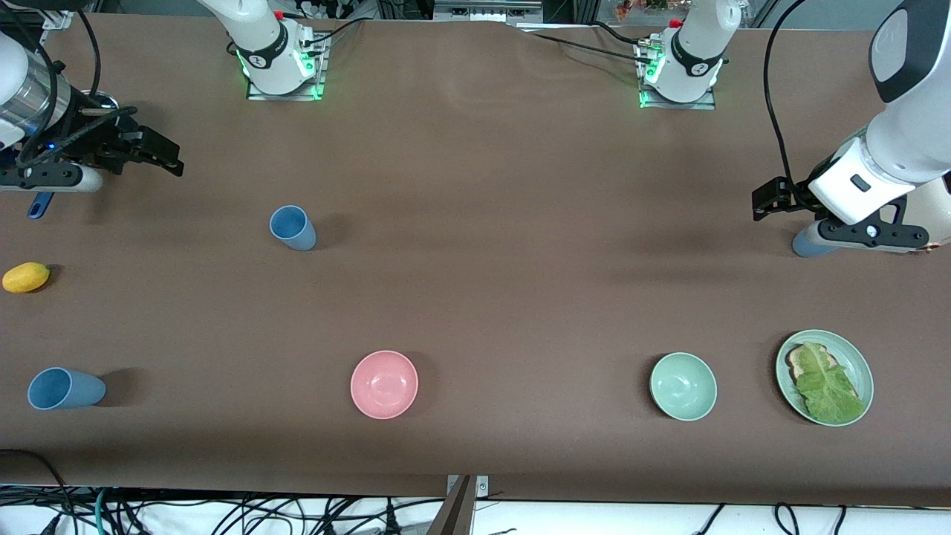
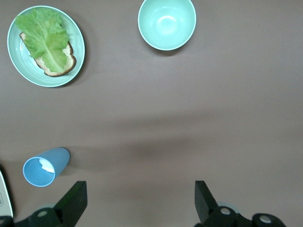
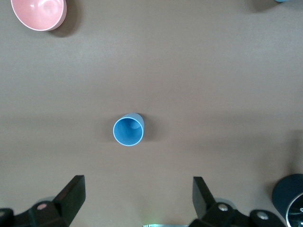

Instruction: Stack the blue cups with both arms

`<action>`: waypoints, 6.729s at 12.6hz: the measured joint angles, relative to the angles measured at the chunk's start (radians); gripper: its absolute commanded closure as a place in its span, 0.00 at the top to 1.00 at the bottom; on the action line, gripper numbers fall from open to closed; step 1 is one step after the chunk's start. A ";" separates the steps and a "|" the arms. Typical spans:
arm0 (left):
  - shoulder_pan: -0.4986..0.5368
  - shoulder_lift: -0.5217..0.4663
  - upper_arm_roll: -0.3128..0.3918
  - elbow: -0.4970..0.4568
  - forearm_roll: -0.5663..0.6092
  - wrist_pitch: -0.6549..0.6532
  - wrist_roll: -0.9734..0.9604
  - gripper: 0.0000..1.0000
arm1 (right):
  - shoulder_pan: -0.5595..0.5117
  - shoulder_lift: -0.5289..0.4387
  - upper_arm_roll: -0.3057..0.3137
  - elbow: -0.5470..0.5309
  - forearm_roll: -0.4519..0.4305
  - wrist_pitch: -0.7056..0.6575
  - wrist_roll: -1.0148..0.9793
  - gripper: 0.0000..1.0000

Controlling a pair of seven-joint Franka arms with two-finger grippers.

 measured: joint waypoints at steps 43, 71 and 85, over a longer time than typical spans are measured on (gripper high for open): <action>0.210 0.076 0.020 -0.003 0.018 0.039 0.241 1.00 | 0.000 0.001 0.003 0.000 -0.014 -0.007 0.001 1.00; 0.569 0.382 -0.112 0.007 0.091 0.033 0.681 0.00 | 0.000 0.001 0.003 0.000 -0.014 -0.013 0.002 1.00; 0.306 0.341 -0.726 0.263 0.070 -0.228 -0.327 0.00 | -0.002 0.016 -0.016 0.000 -0.014 0.000 0.003 1.00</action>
